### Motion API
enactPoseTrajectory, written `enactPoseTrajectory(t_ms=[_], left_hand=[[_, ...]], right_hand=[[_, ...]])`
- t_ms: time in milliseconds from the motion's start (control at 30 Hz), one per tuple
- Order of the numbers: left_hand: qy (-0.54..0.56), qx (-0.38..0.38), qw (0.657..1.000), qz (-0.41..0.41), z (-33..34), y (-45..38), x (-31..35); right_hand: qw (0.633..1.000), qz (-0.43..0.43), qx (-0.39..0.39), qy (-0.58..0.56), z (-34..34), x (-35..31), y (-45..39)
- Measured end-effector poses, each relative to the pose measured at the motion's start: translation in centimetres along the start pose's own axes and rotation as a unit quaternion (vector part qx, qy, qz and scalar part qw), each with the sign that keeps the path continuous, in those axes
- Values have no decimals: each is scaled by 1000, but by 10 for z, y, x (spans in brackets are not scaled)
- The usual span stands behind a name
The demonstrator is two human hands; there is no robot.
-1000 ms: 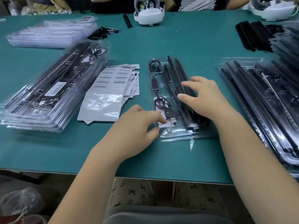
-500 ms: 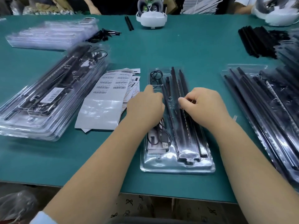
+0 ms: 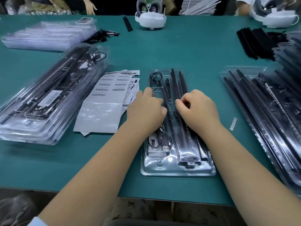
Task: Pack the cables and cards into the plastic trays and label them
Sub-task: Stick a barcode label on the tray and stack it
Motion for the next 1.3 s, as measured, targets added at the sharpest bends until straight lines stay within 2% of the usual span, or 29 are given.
enactPoseTrajectory(t_ms=[200,267,333,367,400,433,500,567,633,700,767,833,900,967,1067,1133,1167,1233,1267,1300], left_hand=[[109,6,993,41,-2,2,-9],[142,67,987,22,-12,3,-17],[99,162,980,-51,-26,7,-35],[72,185,974,-104,-32,9,-46],[53,172,971,-160,-35,10,-58],[40,126,970,-206,-34,10,-67],[32,34,968,-247,-29,8,-78],[54,36,968,-244,-30,9,-81],[96,103,961,-237,-40,13,-79],[130,200,948,-209,-51,19,-76],[154,295,935,-124,-57,26,-64],[173,323,930,-34,-54,33,-42],[196,285,937,43,-46,37,-15],[227,209,943,127,-38,39,7],[309,101,919,224,-29,39,22],[350,100,907,212,-29,37,17],[342,118,913,185,-29,35,12],[305,134,938,92,-30,26,0],[313,119,941,37,-31,22,-7],[357,87,930,-6,-31,19,-13]], right_hand=[[1000,-9,-23,12,4,3,-2],[1000,-4,-23,12,4,4,-2],[1000,-6,-24,10,3,5,-1],[1000,-7,-25,9,3,5,-1],[1000,-8,-25,8,3,5,-1],[1000,-9,-26,7,3,5,-1],[1000,-10,-24,6,3,5,-1],[1000,-12,-20,5,1,5,-1],[1000,-18,-17,8,0,4,0],[999,-40,-2,-3,-4,1,2],[996,-69,16,-63,-11,-5,8],[985,-89,-10,-149,-13,-9,14],[958,-85,-83,-260,-9,-14,17],[921,-61,-123,-365,-4,-17,16],[917,-26,-60,-392,-9,-9,11],[897,-1,-26,-442,-12,-1,10],[883,7,-22,-468,-14,2,10],[869,14,-25,-493,-15,6,8],[865,12,-30,-500,-15,7,8],[859,8,-34,-510,-15,7,7]])
Point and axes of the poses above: each hand's wrist, its own y-axis away from the middle knuckle, its own z-axis out of the palm, x = y × z, the point moved 3 cm from there along -y, towards the middle knuckle, and after that the axes turned 14 degrees about -x, right-handed, at the moved point
